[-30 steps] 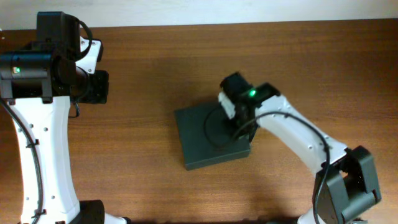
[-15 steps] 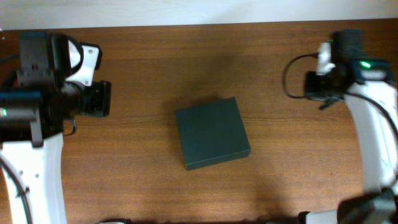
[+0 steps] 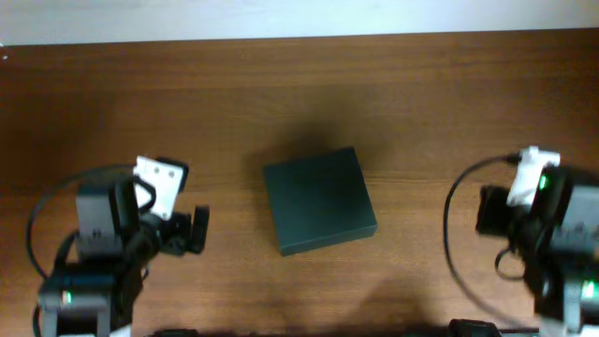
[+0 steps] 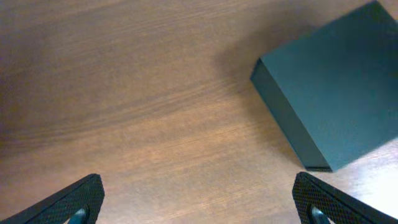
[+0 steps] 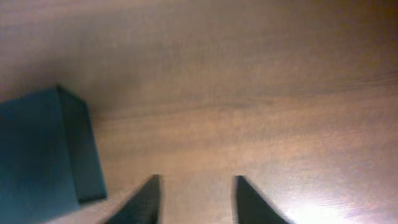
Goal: Pack container
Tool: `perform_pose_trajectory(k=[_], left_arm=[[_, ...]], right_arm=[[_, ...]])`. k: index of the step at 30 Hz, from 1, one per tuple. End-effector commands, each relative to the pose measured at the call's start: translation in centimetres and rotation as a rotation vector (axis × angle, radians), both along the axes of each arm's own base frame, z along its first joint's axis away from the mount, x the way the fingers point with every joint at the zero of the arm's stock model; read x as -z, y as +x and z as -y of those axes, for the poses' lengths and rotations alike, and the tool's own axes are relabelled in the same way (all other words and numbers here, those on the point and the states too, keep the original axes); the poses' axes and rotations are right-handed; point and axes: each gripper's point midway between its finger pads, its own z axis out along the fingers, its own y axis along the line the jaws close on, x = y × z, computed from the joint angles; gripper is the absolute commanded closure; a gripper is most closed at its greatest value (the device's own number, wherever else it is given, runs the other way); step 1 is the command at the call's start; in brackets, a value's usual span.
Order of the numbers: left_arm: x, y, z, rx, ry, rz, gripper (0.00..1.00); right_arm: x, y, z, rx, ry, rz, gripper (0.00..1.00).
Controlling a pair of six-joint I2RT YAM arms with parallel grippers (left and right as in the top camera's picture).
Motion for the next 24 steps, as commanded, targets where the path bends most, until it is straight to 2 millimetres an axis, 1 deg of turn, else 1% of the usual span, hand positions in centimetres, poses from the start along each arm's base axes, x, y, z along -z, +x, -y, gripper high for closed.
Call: perform_pose_trajectory(k=[1,2,3,4,5,9,24], left_arm=[[-0.8,-1.5,0.6,-0.015,-0.059,0.08,0.01],[-1.0,-1.7,0.6,-0.014,-0.059,0.095,0.01],[-1.3,-2.0,0.6,-0.014,-0.059,0.11,0.01],[-1.6,-2.3,0.6,-0.014,-0.059,0.126,0.01],[-1.8,-2.4,0.4,-0.018,-0.054,0.138,0.01],[-1.6,-2.7,0.4,-0.021,-0.051,0.132,0.01],[-1.6,-2.7,0.4,-0.021,-0.051,0.131,0.01]], right_arm=[[1.5,-3.0,-0.8,0.036,0.058,0.059,0.42],[1.9,-3.5,-0.8,0.049,0.071,0.067,0.35],[2.3,-4.1,-0.9,0.062,0.082,0.081,0.26],[2.6,-4.6,-1.0,0.067,0.086,0.098,0.05],[2.6,-4.7,-1.0,0.074,0.093,0.126,0.01],[1.4,-5.1,-1.0,0.073,0.087,0.218,0.01],[1.4,-5.1,-1.0,0.073,0.088,0.218,0.02]])
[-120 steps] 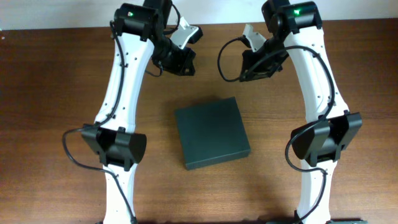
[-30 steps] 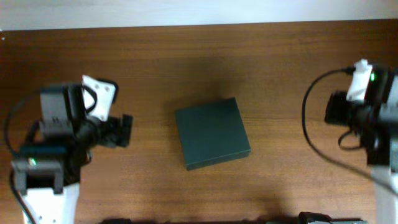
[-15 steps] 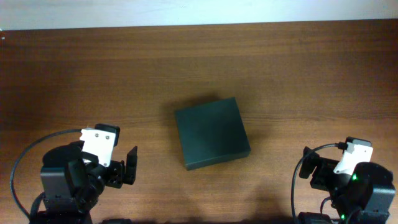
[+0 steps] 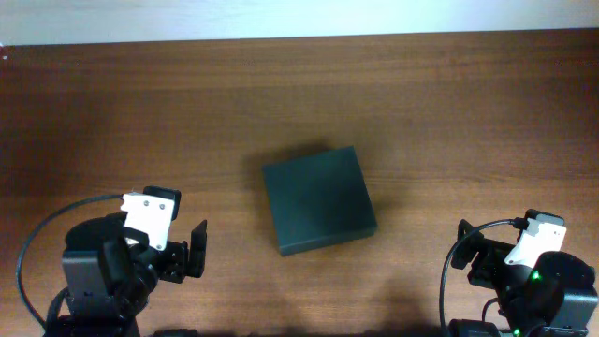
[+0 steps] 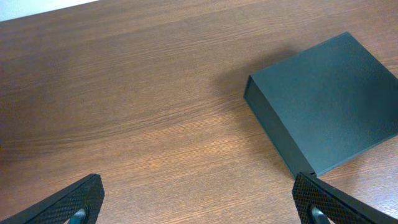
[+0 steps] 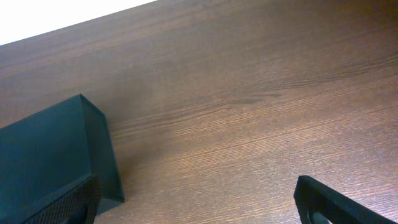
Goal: Pack container
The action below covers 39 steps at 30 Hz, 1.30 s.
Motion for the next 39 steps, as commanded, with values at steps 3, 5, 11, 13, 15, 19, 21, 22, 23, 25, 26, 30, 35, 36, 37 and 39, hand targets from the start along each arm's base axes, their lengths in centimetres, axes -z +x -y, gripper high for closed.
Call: perform_pose_trajectory(k=[3,5,11,13,15,19,21,22,23,25,26,30,35,36,37,39], left_arm=[[0.3,0.0,0.2,0.0,-0.016,-0.008,0.01],[0.3,0.0,0.2,0.0,-0.016,-0.008,0.01],[0.3,0.0,0.2,0.0,-0.016,-0.008,0.01],[0.3,0.0,0.2,0.0,-0.016,-0.008,0.01],[0.3,0.0,0.2,0.0,-0.016,-0.008,0.01],[0.3,0.0,0.2,0.0,-0.016,-0.008,0.01],[0.3,0.0,0.2,0.0,-0.016,-0.008,0.01],[0.3,0.0,0.2,0.0,-0.016,-0.008,0.01],[0.3,0.0,0.2,0.0,-0.016,-0.008,0.01],[0.3,0.0,0.2,0.0,-0.016,-0.008,0.01],[0.3,0.0,0.2,0.0,-0.016,-0.008,0.01],[0.3,0.0,0.2,0.0,-0.016,-0.008,0.01],[0.3,0.0,0.2,0.0,-0.016,-0.008,0.01],[0.3,0.0,0.2,0.0,-0.016,-0.008,0.01],[0.3,0.0,0.2,0.0,-0.016,-0.008,0.01],[0.3,0.0,0.2,0.0,-0.016,-0.008,0.01]], right_arm=[[0.1,0.0,-0.1,-0.001,0.011,0.003,0.01],[0.1,0.0,-0.1,-0.001,0.01,0.003,0.01],[0.1,0.0,-0.1,-0.001,0.011,0.003,0.01],[0.1,0.0,-0.1,-0.001,0.01,0.004,0.01],[0.1,-0.1,-0.4,-0.014,0.009,0.006,0.01],[-0.9,-0.8,-2.0,-0.103,0.006,0.073,0.01],[-2.1,-1.6,-2.5,-0.138,0.002,0.15,0.01],[-2.7,-2.0,-2.5,-0.136,-0.004,0.19,0.01],[-4.3,-2.6,-2.0,-0.117,-0.024,0.308,0.01],[-5.7,-2.7,-1.7,-0.104,-0.055,0.419,0.01],[-6.3,-2.5,-1.6,-0.105,-0.082,0.478,0.01],[-5.8,0.5,-0.9,-0.063,-0.116,0.58,0.01],[-2.4,4.2,-0.6,-0.034,-0.124,0.648,0.01],[-1.8,4.7,-0.5,-0.03,-0.131,0.657,0.01],[-1.1,5.1,-0.5,-0.032,-0.147,0.663,0.01],[0.9,6.0,-0.2,-0.013,-0.156,0.666,0.01]])
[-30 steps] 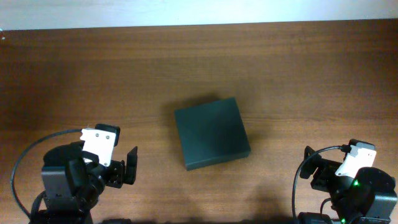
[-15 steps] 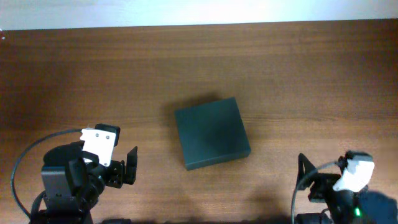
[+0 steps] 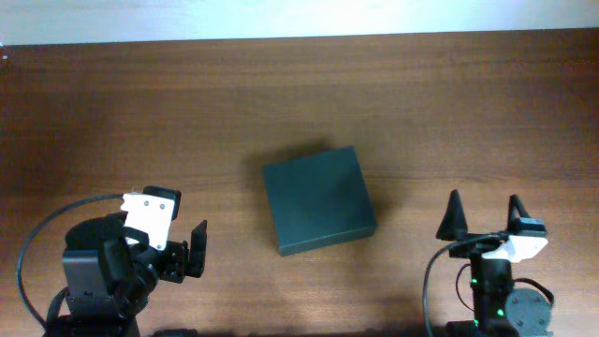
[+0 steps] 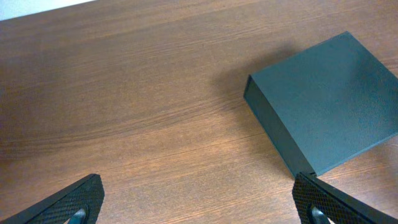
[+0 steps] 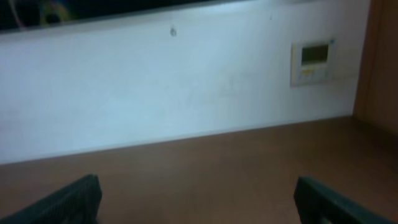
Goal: Pack container
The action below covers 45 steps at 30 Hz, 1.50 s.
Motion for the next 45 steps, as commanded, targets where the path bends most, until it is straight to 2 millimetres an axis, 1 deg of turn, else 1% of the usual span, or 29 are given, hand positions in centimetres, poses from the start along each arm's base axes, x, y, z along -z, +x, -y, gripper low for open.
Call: perform_pose_trajectory(k=[1,4,8,10,43,45], left_arm=[[0.2,0.0,0.2,0.001,-0.016,-0.005,0.01],[0.2,0.0,0.2,0.001,-0.016,-0.005,0.01],[0.2,0.0,0.2,0.001,-0.016,-0.005,0.01],[0.2,0.0,0.2,0.001,-0.016,-0.005,0.01],[0.1,-0.1,0.2,0.001,-0.016,-0.002,0.01],[0.0,-0.6,-0.4,-0.017,0.015,0.008,0.01]], right_arm=[[2.8,0.9,0.7,0.046,-0.018,-0.006,0.01],[5.0,1.3,0.6,0.043,-0.02,-0.053,0.01],[8.4,1.4,0.5,0.034,-0.015,-0.17,0.01],[8.3,1.4,0.3,0.02,-0.015,-0.167,0.01],[8.3,1.4,0.3,0.021,-0.015,-0.164,0.01],[8.3,1.4,0.3,0.021,-0.015,-0.164,0.01]])
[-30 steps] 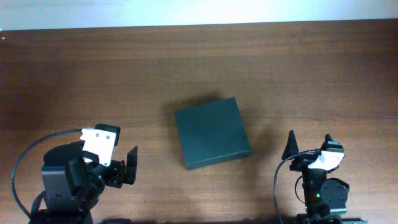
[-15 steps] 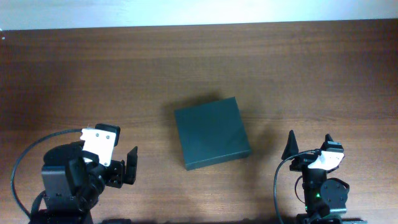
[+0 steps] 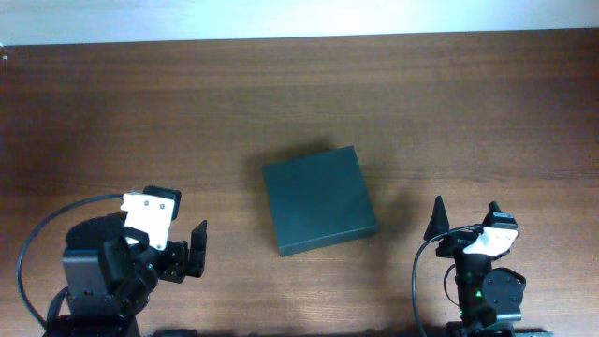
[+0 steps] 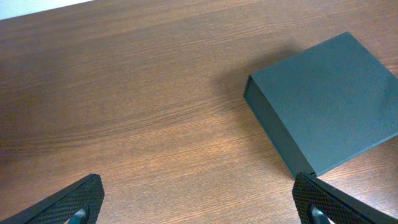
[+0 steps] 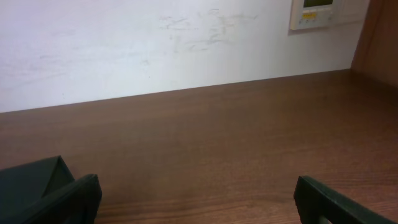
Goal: Pack container
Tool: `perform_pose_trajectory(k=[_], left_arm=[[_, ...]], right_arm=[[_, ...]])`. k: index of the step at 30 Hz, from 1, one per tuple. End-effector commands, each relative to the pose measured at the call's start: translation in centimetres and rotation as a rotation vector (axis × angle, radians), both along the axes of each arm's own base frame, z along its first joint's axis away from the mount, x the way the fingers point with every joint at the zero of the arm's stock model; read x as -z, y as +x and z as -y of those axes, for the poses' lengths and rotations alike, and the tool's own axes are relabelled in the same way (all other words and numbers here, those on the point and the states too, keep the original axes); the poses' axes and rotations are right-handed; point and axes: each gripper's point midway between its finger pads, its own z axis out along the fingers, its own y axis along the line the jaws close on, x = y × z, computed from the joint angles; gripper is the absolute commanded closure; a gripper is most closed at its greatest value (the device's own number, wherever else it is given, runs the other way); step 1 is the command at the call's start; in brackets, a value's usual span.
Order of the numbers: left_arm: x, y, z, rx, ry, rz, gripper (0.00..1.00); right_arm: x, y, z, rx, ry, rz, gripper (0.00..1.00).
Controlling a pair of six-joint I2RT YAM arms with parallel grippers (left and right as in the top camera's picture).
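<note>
A closed dark green box [image 3: 318, 199] lies flat in the middle of the brown table; the left wrist view has it at upper right [image 4: 329, 99], and the right wrist view catches only a corner at lower left [image 5: 31, 179]. My left gripper [image 3: 195, 251] sits low at front left, open and empty, well left of the box, with its fingers [image 4: 74, 200] spread wide. At front right my right gripper [image 3: 465, 215] is also open and empty, its fingertips [image 5: 339, 200] pointing toward the back wall. Nothing else of the task is in view.
The wooden table [image 3: 449, 103] runs back to a white wall [image 5: 155, 50] that carries a small wall panel [image 5: 317, 12]. Cables loop beside both arm bases near the front edge.
My right gripper has shifted a little left and tipped down: its view now takes in the table and the box corner instead of mostly wall. The left arm and the box stay put.
At first both arms reached farther over the table beside the box, the right jaws narrow. Then both sat back at the front edge with jaws wide. Later the right gripper pointed at the wall; now it is tipped lower. The box stayed closed and still.
</note>
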Motion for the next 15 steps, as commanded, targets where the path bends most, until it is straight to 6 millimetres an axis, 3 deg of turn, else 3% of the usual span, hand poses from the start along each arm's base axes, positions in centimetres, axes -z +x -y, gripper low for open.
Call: perform_pose_trajectory(k=[1,8,15], left_arm=[[-0.1,-1.0,-0.3,-0.014,0.015,0.015,0.01],[-0.3,-3.2,-0.2,-0.007,0.008,0.227,0.01],[0.8,-0.3,-0.2,-0.01,0.002,0.522,0.01]], right_arm=[[0.3,0.0,-0.1,0.0,0.003,-0.003,0.01],[0.3,0.0,-0.1,-0.001,0.002,-0.004,0.01],[0.3,0.0,-0.1,-0.001,0.002,-0.004,0.01]])
